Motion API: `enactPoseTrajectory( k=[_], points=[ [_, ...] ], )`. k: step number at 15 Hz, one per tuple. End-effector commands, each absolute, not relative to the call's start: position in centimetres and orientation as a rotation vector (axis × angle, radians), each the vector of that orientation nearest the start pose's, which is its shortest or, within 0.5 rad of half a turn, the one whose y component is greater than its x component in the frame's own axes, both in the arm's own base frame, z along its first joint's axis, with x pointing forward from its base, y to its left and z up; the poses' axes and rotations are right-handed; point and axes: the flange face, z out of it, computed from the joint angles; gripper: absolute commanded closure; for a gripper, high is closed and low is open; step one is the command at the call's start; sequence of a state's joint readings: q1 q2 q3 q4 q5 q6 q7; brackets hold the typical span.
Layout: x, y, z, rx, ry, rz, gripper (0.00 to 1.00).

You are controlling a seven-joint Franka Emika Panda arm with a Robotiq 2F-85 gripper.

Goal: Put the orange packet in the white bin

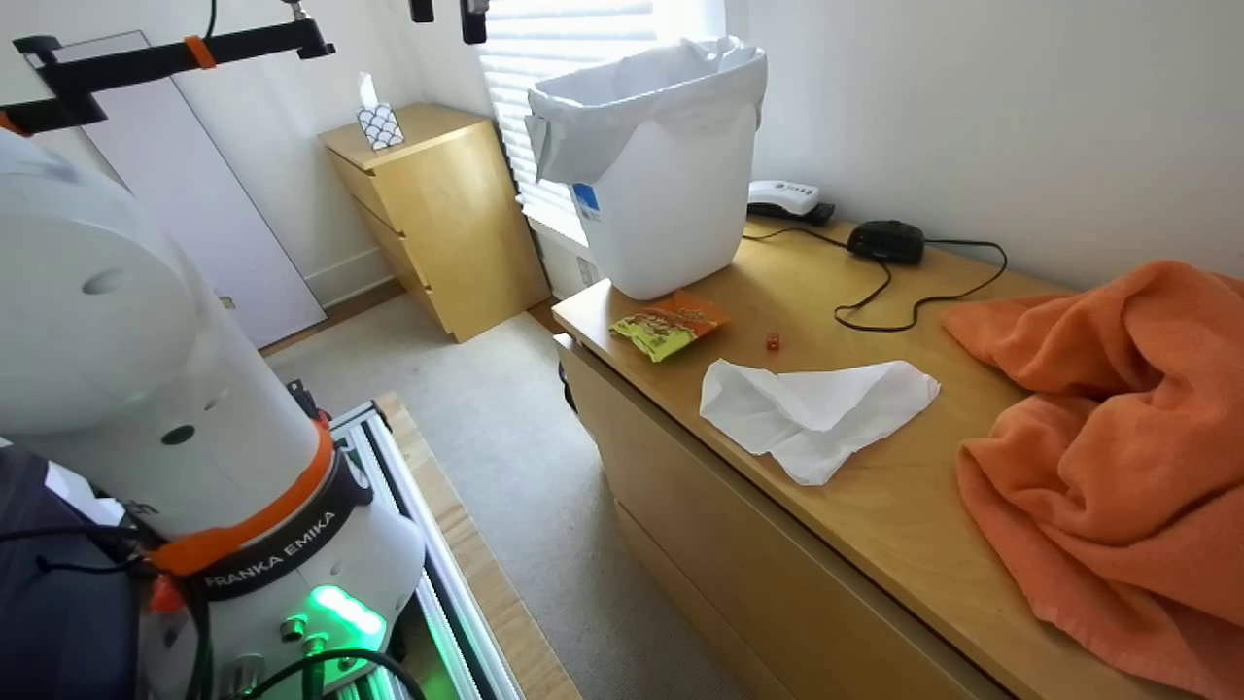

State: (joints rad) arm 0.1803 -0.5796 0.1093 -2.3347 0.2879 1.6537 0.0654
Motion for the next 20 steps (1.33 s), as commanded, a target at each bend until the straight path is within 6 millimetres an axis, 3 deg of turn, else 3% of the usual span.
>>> enactPoseTrajectory(
  k=[1,4,14,15,17,20],
  points=[
    [34.0,9.9,52.0,-2.883,-0.078,0.262,0.00],
    [33.4,6.8,49.8,-2.848,0.000,0.306,0.00],
    [29.7,-2.6,39.5,-2.674,0.269,0.323,0.00],
    [31.2,-1.7,40.6,-2.729,0.228,0.377,0.00],
    [30.5,-2.8,39.4,-2.698,0.264,0.370,0.00],
    [30.4,-2.8,39.5,-2.690,0.269,0.363,0.00]
  ],
)
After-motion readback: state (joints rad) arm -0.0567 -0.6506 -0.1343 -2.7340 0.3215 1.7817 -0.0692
